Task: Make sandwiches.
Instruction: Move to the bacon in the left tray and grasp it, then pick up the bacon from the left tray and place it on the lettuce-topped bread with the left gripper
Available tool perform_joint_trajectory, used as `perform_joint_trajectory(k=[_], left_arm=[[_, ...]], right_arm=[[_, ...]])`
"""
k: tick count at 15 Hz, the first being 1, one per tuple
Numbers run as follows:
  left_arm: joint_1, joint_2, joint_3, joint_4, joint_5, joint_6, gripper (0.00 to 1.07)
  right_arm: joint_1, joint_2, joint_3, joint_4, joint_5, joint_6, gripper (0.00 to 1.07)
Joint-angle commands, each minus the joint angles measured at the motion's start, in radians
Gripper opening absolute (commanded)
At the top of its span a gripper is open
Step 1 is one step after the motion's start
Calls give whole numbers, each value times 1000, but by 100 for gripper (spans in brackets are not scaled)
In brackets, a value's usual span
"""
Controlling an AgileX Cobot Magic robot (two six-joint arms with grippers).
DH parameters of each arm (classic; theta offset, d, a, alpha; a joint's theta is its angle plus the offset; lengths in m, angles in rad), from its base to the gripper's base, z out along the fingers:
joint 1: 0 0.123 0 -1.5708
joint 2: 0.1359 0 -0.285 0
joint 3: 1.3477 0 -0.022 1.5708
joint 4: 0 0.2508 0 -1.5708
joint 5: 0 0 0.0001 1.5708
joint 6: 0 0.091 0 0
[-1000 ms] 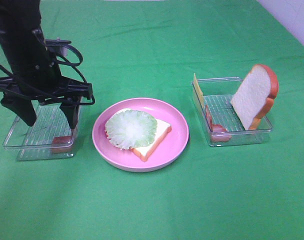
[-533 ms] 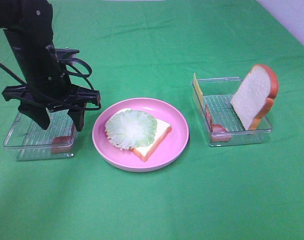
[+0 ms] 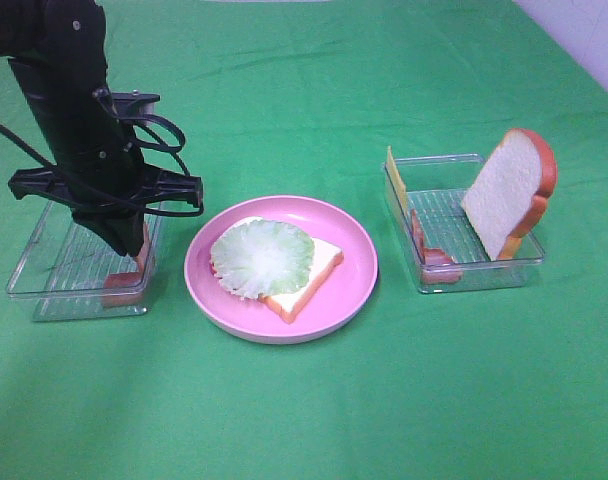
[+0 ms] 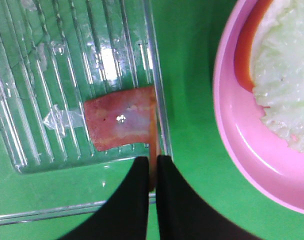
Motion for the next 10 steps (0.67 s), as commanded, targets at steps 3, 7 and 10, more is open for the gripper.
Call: perform_joint_trajectory(k=[3,7,10], left_arm=[[-2,-2,6,-2,-5,-6,0],[-2,-67,-50,-39,36,26,0],[-2,-127,-75,-197,-9,134,0]], right_arm=[[-6,-14,0,4,2,-12,75],[-6,-14,0,4,2,-12,75],[-6,-14,0,4,2,-12,75]])
